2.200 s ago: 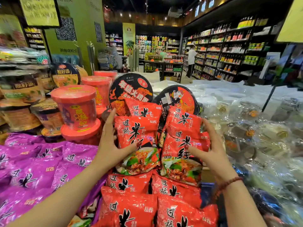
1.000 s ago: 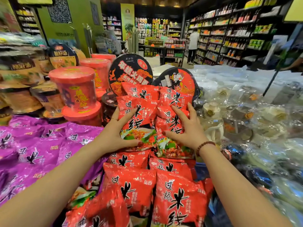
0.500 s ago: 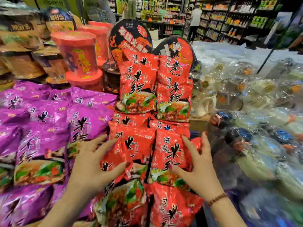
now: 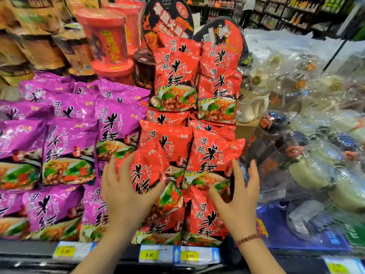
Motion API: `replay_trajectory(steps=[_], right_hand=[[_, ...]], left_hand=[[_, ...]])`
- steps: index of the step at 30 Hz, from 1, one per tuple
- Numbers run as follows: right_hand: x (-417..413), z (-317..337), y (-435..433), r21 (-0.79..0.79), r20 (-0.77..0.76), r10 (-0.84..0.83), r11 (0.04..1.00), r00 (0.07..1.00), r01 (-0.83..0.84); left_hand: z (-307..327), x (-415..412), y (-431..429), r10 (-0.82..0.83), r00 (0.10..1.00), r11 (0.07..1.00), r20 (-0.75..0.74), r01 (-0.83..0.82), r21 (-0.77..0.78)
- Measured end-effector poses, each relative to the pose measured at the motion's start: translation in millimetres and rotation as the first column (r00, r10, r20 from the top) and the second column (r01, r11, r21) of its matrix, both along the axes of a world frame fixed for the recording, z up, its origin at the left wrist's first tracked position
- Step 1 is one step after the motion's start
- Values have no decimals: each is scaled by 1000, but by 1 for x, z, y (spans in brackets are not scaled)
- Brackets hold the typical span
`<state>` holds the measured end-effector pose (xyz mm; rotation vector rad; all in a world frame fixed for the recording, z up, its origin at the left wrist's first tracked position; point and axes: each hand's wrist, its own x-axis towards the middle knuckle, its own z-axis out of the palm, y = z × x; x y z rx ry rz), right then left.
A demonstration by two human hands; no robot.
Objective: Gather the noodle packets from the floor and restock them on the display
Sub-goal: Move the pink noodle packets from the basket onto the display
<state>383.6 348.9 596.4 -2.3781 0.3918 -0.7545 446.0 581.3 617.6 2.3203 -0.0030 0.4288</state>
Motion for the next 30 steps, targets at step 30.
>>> replay_trajectory(steps=[30], right_hand=[[-23, -56, 30, -169, -347, -43, 985, 937, -18]], left_hand=[[-36, 27, -36, -390, 898, 858, 205, 273, 436]])
